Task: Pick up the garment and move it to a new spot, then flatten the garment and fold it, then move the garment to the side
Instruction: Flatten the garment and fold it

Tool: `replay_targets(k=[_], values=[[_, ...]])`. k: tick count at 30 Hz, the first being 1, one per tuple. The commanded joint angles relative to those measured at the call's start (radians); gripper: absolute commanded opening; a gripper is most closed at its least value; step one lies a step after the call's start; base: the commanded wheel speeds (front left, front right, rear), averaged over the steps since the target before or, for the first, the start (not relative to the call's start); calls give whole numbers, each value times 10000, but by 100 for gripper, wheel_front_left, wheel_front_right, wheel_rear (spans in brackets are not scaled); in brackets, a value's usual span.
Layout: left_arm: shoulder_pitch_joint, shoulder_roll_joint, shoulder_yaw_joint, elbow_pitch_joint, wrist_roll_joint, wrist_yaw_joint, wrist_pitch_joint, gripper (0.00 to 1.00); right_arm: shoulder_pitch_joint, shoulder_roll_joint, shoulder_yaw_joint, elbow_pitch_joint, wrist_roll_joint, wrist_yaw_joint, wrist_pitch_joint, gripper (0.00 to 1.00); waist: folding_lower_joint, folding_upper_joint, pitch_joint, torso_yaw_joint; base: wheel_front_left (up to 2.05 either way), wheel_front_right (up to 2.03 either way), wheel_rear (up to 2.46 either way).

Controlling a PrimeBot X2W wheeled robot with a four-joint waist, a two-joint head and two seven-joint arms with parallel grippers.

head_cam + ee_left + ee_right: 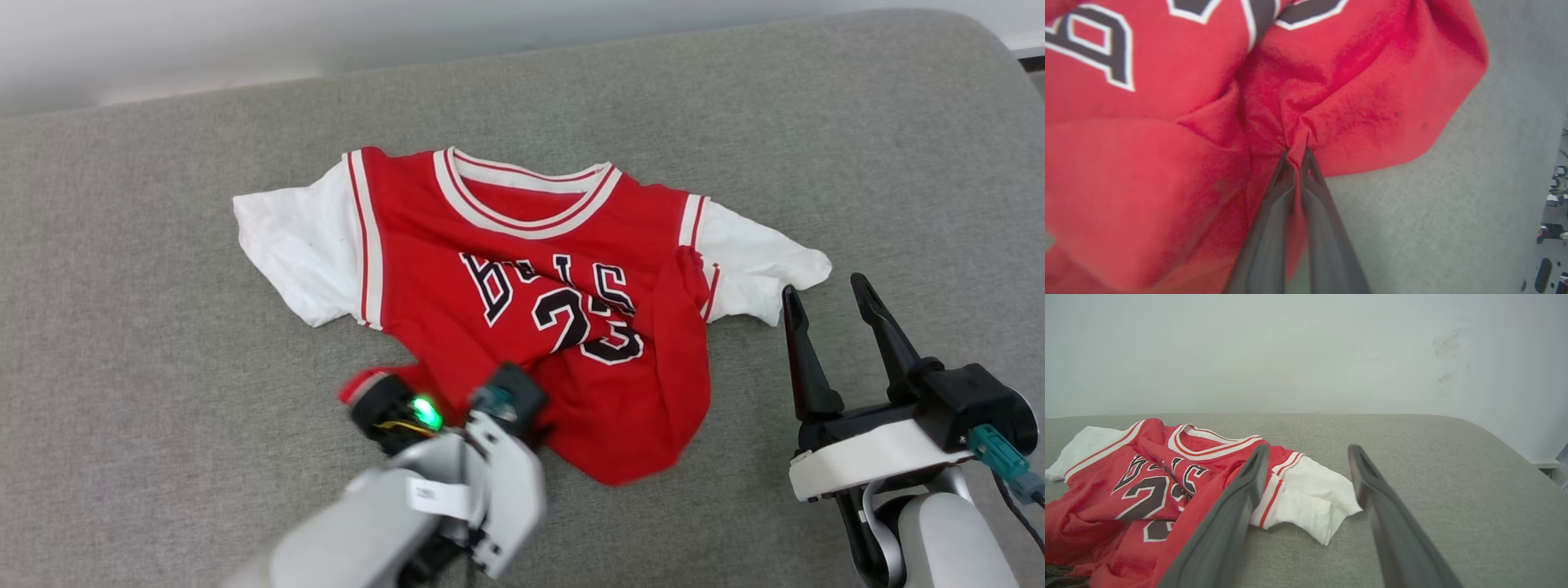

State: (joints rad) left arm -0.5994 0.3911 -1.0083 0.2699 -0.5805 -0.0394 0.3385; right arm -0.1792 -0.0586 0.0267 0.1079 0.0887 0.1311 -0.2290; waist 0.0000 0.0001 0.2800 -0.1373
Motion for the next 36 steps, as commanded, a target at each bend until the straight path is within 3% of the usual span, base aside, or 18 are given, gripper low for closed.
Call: replay_targets(k=[1, 6, 9, 16, 24, 25, 26, 27, 36], values=[[159, -287, -191, -21, -8, -119, -68, 0, -56, 32, -5, 38, 36, -7, -64, 100, 0, -1, -107, -50, 0, 0, 0], [-148, -1046, -541, -155, 68, -372, -323, 0, -109, 48, 11, 83, 19, -7, -95, 100, 0, -1, -382, -209, 0, 0, 0], [-415, -1375, -1187, -137, 633, -504, -305, 0, -92, 50, 16, 104, 27, -7, -85, 100, 0, -1, -524, -341, 0, 0, 0], [-229, -2282, -2229, -169, 574, -811, -125, 0, 25, 62, 9, 139, 26, -7, -129, 100, 0, -1, -640, -605, 0, 0, 0], [-265, -2680, -2605, -80, 676, -905, -207, 0, 90, 83, 8, 208, 8, -7, -165, 100, 0, -1, -625, -722, 0, 0, 0], [-213, -2703, -2612, -23, 650, -908, -286, 22, 97, 82, -5, 225, -2, -7, -163, 100, 0, -1, -634, -711, 0, 0, 0], [-248, -2685, -2614, 21, 744, -908, -416, 71, 102, 83, -21, 236, -9, -7, -164, 100, 0, -1, -645, -692, 0, 0, 0], [-282, -2661, -2543, 84, 781, -829, -571, 100, 108, 85, -61, 241, -14, -7, -167, 100, 0, -1, -662, -649, 0, 0, 0], [-463, -2085, -1092, 105, 159, -217, -1698, 100, 183, 78, -279, 288, -97, -7, -137, 100, 0, -1, -1152, -25, 0, 0, 0]])
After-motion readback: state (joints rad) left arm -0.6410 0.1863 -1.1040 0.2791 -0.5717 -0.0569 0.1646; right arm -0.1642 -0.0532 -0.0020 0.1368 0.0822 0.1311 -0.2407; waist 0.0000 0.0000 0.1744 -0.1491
